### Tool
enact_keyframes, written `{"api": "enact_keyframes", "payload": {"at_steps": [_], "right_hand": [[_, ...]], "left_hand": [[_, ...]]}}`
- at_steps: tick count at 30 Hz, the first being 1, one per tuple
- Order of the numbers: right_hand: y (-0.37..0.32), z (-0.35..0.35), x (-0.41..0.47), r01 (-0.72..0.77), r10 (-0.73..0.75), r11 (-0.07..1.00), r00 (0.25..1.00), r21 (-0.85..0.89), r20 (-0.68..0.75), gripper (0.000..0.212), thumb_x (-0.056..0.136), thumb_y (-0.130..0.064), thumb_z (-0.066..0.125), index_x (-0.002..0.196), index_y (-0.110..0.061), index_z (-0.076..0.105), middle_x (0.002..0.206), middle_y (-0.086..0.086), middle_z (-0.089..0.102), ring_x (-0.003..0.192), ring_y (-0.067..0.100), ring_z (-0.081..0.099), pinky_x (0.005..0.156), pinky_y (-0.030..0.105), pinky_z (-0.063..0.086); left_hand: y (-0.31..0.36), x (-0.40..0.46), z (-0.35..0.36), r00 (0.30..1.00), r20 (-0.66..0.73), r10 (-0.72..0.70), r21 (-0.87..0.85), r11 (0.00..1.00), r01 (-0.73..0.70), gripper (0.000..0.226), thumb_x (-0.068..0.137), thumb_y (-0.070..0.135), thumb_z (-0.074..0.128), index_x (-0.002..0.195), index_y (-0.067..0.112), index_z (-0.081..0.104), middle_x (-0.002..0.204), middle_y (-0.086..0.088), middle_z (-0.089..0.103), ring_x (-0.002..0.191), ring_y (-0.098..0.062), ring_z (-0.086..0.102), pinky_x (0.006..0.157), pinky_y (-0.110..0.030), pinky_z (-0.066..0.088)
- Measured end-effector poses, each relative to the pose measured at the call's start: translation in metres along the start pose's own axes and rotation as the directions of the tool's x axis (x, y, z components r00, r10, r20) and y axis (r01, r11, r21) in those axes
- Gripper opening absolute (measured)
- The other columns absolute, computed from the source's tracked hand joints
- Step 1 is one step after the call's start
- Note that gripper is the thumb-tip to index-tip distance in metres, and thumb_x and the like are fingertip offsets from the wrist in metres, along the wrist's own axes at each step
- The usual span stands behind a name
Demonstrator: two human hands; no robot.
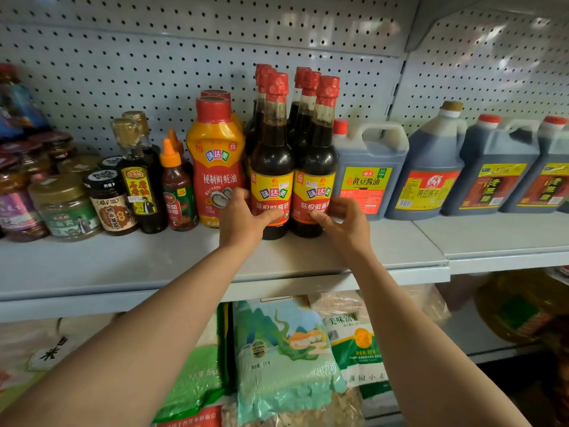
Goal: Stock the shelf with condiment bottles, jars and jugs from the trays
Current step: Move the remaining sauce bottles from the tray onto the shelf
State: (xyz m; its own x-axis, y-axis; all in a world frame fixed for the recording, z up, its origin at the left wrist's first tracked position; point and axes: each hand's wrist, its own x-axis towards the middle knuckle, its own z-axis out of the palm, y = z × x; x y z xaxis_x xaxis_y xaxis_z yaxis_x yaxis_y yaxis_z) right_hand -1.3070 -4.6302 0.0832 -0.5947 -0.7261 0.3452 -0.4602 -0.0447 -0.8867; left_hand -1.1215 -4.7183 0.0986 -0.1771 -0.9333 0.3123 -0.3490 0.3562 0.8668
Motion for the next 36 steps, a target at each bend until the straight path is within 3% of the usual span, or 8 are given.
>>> {"api": "enact_keyframes", "payload": {"at_steps": [4, 10, 16, 20, 27, 31, 36], "right_hand": [[0.004, 0.0, -0.002, -0.025, 0.025, 1.0, 0.999, -0.004, -0.024, 0.054, 0.075, -0.043, 0.085, 0.115, -0.016, 0.061, 0.106, -0.006, 0.07, 0.096, 0.005, 0.067, 0.083, 0.025, 0.056], [0.007, -0.003, 0.001, -0.04, 0.041, 0.999, 0.999, -0.022, 0.021, 0.052, 0.074, -0.041, 0.085, 0.115, -0.019, 0.062, 0.103, -0.009, 0.07, 0.096, 0.002, 0.066, 0.079, 0.023, 0.055], [0.008, 0.003, 0.007, -0.079, 0.079, 0.997, 0.997, -0.016, -0.006, 0.047, 0.072, -0.044, 0.085, 0.11, -0.022, 0.068, 0.103, -0.007, 0.075, 0.093, 0.009, 0.071, 0.086, 0.036, 0.06], [0.003, 0.007, 0.011, -0.119, 0.116, 0.991, 0.992, -0.064, -0.044, 0.044, 0.073, -0.046, 0.085, 0.108, -0.021, 0.072, 0.098, -0.004, 0.076, 0.086, 0.01, 0.07, 0.081, 0.031, 0.058], [-0.003, 0.014, 0.016, -0.199, 0.192, 0.962, 0.98, -0.187, -0.059, 0.052, 0.072, -0.06, 0.079, 0.097, -0.015, 0.075, 0.089, -0.002, 0.072, 0.084, 0.015, 0.066, 0.064, 0.023, 0.047], [-0.002, 0.013, 0.018, -0.209, 0.202, 0.961, 0.978, -0.183, -0.054, 0.039, 0.071, -0.058, 0.081, 0.08, -0.022, 0.072, 0.079, -0.005, 0.07, 0.082, 0.017, 0.066, 0.081, 0.039, 0.057], [-0.003, 0.018, 0.022, -0.228, 0.215, 0.955, 0.973, -0.187, -0.087, 0.037, 0.073, -0.06, 0.079, 0.066, -0.025, 0.069, 0.066, -0.004, 0.07, 0.07, 0.015, 0.066, 0.075, 0.037, 0.057]], "left_hand": [[-0.019, -0.012, 0.008, 0.999, -0.049, 0.01, -0.003, 1.0, -0.01, 0.062, 0.068, 0.05, 0.084, 0.117, 0.027, 0.054, 0.116, 0.0, 0.063, 0.103, -0.021, 0.062, 0.083, -0.04, 0.055], [-0.024, -0.009, 0.011, 0.994, -0.076, -0.076, -0.058, 0.996, 0.072, 0.063, 0.064, 0.04, 0.091, 0.111, 0.018, 0.053, 0.109, -0.003, 0.063, 0.091, -0.018, 0.063, 0.063, -0.018, 0.042], [-0.028, -0.004, 0.016, 0.979, -0.142, -0.148, -0.04, 0.989, 0.144, 0.061, 0.06, 0.044, 0.092, 0.093, 0.015, 0.05, 0.099, -0.003, 0.065, 0.086, -0.023, 0.064, 0.068, -0.035, 0.053], [-0.025, -0.001, 0.019, 0.971, -0.18, -0.159, -0.037, 0.987, 0.154, 0.056, 0.063, 0.044, 0.09, 0.09, 0.013, 0.053, 0.096, -0.003, 0.067, 0.083, -0.023, 0.062, 0.063, -0.029, 0.042], [-0.024, 0.001, 0.022, 0.955, -0.211, -0.209, -0.013, 0.977, 0.211, 0.054, 0.065, 0.051, 0.087, 0.088, 0.012, 0.057, 0.093, -0.002, 0.067, 0.08, -0.023, 0.062, 0.064, -0.031, 0.042], [-0.024, 0.0, 0.021, 0.952, -0.21, -0.221, -0.006, 0.974, 0.225, 0.053, 0.065, 0.053, 0.086, 0.088, 0.012, 0.06, 0.091, -0.001, 0.068, 0.078, -0.021, 0.061, 0.062, -0.029, 0.041], [-0.024, 0.003, 0.02, 0.951, -0.201, -0.234, 0.011, 0.97, 0.241, 0.054, 0.065, 0.056, 0.084, 0.088, 0.012, 0.064, 0.087, 0.002, 0.067, 0.075, -0.019, 0.06, 0.056, -0.025, 0.035]]}}
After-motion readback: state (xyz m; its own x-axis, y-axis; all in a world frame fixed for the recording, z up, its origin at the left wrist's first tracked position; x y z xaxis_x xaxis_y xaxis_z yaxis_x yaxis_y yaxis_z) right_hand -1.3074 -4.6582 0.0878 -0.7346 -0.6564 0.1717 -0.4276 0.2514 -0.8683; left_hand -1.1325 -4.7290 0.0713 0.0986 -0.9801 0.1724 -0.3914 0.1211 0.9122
